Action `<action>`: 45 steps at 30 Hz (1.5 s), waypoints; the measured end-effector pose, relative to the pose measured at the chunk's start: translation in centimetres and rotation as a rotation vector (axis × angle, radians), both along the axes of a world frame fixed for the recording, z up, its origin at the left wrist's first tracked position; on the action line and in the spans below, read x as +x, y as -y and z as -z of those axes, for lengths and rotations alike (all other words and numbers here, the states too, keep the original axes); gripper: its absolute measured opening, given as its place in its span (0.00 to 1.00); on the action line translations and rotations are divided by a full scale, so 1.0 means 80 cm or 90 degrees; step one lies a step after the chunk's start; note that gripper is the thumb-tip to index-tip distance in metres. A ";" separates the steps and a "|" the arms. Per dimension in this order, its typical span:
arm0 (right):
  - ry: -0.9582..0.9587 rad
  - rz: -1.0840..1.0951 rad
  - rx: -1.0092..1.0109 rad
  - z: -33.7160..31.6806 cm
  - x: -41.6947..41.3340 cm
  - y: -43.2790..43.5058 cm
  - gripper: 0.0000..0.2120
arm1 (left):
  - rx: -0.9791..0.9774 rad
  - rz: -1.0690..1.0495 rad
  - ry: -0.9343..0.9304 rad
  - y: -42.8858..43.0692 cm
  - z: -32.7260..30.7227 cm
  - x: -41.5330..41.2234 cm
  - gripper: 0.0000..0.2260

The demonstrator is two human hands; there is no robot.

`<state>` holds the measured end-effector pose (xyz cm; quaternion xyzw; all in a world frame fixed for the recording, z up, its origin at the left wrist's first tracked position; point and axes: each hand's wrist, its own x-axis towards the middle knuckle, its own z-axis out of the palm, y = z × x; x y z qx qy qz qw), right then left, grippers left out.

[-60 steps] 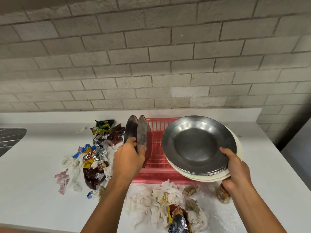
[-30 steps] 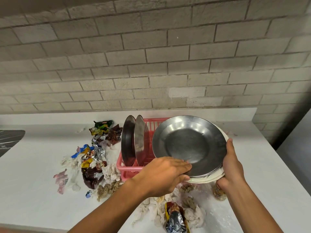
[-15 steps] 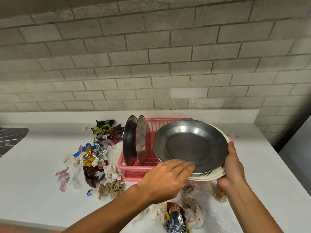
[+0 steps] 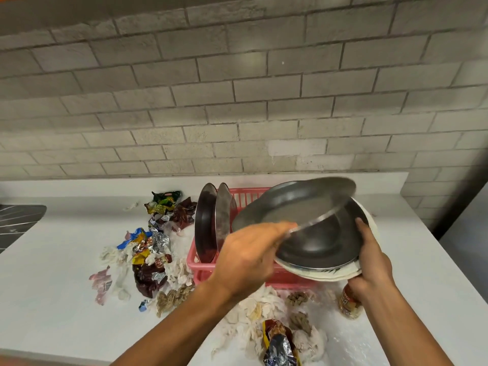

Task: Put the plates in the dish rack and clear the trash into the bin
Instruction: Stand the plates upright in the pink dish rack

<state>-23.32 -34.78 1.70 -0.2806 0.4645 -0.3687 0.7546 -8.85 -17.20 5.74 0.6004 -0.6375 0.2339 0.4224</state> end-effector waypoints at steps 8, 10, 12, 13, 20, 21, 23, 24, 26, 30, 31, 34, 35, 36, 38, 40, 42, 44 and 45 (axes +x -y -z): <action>-0.015 0.060 0.003 -0.006 -0.019 0.017 0.21 | -0.150 -0.157 -0.544 0.000 -0.026 0.038 0.12; -0.016 0.066 0.000 -0.009 -0.022 0.018 0.21 | -0.136 -0.202 -0.578 0.006 -0.013 0.044 0.11; -0.020 0.067 -0.001 -0.009 -0.025 0.019 0.20 | -0.118 -0.225 -0.608 0.013 0.005 0.047 0.11; -0.021 0.067 0.000 -0.008 -0.026 0.019 0.20 | -0.109 -0.239 -0.613 0.016 0.013 0.047 0.11; -0.033 0.069 0.008 0.002 -0.027 0.025 0.22 | -0.025 -0.341 -0.608 0.042 0.053 0.044 0.11; -0.036 0.068 0.010 0.003 -0.027 0.025 0.23 | -0.015 -0.349 -0.614 0.044 0.058 0.045 0.11; -0.041 0.066 0.012 0.006 -0.028 0.027 0.23 | 0.002 -0.366 -0.621 0.048 0.066 0.046 0.11; -0.042 0.066 0.012 0.007 -0.028 0.028 0.23 | 0.009 -0.377 -0.622 0.050 0.070 0.047 0.11; -0.043 0.067 0.010 0.008 -0.029 0.030 0.24 | 0.023 -0.391 -0.628 0.052 0.075 0.046 0.12; -0.048 0.061 0.009 0.009 -0.027 0.033 0.23 | 0.052 -0.414 -0.640 0.056 0.088 0.051 0.13; -0.049 0.060 0.008 0.010 -0.026 0.033 0.22 | 0.058 -0.419 -0.642 0.058 0.091 0.053 0.13; -0.049 0.053 0.003 0.013 -0.026 0.035 0.23 | 0.080 -0.426 -0.647 0.062 0.098 0.054 0.13; -0.049 0.051 0.001 0.014 -0.026 0.036 0.23 | 0.086 -0.428 -0.648 0.062 0.098 0.054 0.13; -0.050 0.048 -0.001 0.016 -0.025 0.036 0.23 | 0.091 -0.430 -0.644 0.062 0.098 0.053 0.14; -0.051 0.043 -0.004 0.018 -0.025 0.036 0.24 | 0.105 -0.434 -0.625 0.062 0.096 0.052 0.15; -0.051 0.042 0.000 0.019 -0.025 0.036 0.25 | 0.121 -0.435 -0.603 0.060 0.094 0.050 0.16; -0.050 0.040 0.000 0.020 -0.024 0.035 0.25 | 0.136 -0.429 -0.593 0.057 0.093 0.049 0.19; -0.048 0.037 -0.004 0.020 -0.023 0.033 0.25 | 0.153 -0.418 -0.593 0.054 0.093 0.048 0.24; -0.046 0.033 -0.007 0.019 -0.022 0.031 0.24 | 0.161 -0.410 -0.593 0.052 0.092 0.047 0.26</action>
